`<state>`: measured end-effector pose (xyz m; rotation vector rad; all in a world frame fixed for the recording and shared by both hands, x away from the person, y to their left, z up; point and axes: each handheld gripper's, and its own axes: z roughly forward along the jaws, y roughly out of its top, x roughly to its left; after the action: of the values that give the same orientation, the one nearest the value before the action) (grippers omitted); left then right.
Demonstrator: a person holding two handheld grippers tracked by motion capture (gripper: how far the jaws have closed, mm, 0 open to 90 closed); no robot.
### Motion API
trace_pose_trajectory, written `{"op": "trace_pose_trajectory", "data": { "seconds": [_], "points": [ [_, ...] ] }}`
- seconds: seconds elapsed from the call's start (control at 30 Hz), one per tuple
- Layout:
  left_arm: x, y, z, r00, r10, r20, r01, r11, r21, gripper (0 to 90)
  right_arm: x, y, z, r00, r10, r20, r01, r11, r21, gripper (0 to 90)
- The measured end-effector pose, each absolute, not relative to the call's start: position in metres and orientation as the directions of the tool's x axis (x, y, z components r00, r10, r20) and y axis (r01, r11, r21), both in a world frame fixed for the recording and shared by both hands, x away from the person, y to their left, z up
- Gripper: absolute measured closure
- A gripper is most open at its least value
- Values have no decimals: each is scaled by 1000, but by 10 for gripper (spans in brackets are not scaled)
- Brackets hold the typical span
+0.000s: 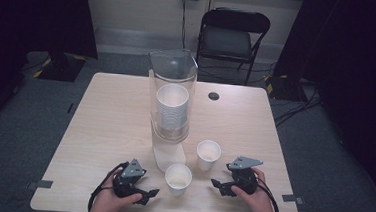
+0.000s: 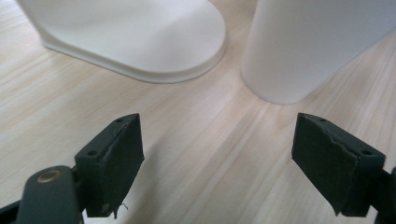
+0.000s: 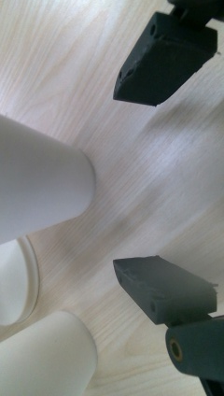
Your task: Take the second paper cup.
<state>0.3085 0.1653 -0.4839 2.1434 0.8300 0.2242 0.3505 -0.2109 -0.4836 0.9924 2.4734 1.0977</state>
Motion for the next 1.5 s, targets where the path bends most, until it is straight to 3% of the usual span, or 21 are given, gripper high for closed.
{"op": "trace_pose_trajectory", "data": {
  "seconds": [1.5],
  "points": [
    [318,245,-487,652,756,-67,537,-397,744,164,364,-249,-494,-673,740,11,534,476,698,154]
  ]
}}
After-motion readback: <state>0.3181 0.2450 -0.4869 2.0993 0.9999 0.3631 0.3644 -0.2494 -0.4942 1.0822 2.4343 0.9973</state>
